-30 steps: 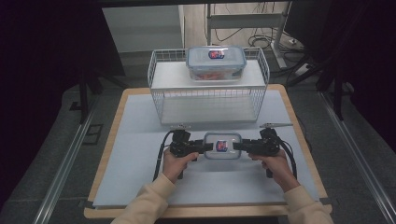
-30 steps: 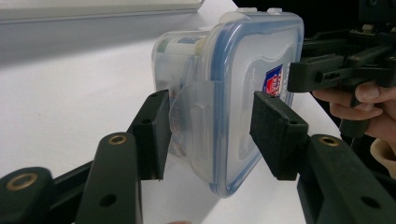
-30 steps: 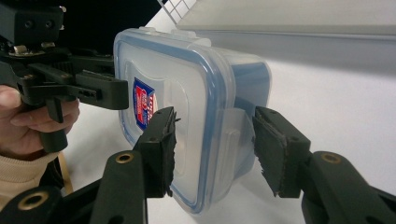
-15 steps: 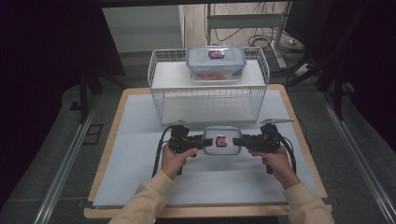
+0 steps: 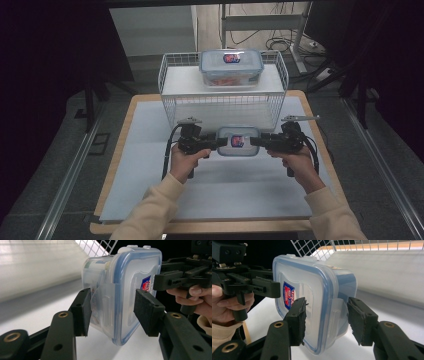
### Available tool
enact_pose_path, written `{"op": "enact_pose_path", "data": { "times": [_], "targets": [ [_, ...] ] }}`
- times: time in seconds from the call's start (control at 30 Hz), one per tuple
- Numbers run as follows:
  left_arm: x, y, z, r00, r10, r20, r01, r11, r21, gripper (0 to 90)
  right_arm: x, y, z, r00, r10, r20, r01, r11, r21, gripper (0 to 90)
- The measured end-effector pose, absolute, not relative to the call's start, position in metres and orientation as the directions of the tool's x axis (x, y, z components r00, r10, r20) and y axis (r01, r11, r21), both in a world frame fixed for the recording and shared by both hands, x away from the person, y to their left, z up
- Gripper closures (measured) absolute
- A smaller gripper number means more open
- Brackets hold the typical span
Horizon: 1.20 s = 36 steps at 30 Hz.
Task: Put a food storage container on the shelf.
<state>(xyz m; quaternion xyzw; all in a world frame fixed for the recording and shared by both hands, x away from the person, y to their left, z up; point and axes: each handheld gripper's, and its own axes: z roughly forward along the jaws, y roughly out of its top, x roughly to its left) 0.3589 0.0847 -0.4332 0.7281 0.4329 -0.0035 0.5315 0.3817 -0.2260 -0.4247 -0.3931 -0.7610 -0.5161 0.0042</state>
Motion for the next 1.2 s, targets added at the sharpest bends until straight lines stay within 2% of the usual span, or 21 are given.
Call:
{"op": "enact_pose_path", "data": {
  "times": [0.93, 1.2],
  "targets": [
    [0.388, 0.099, -0.342, 0.665, 0.626, -0.407, 0.537, -0.021, 0.843, 49.7, 0.414, -0.212, -0.324, -0.742, 0.584, 0.328, 0.502, 0.162, 0.849, 50.3],
    [0.4, 0.101, -0.324, 0.669, 0.628, -0.397, 0.523, -0.018, 0.852, 49.7, 0.425, -0.21, -0.307, -0.747, 0.583, 0.319, 0.493, 0.165, 0.854, 50.3]
  ]
}}
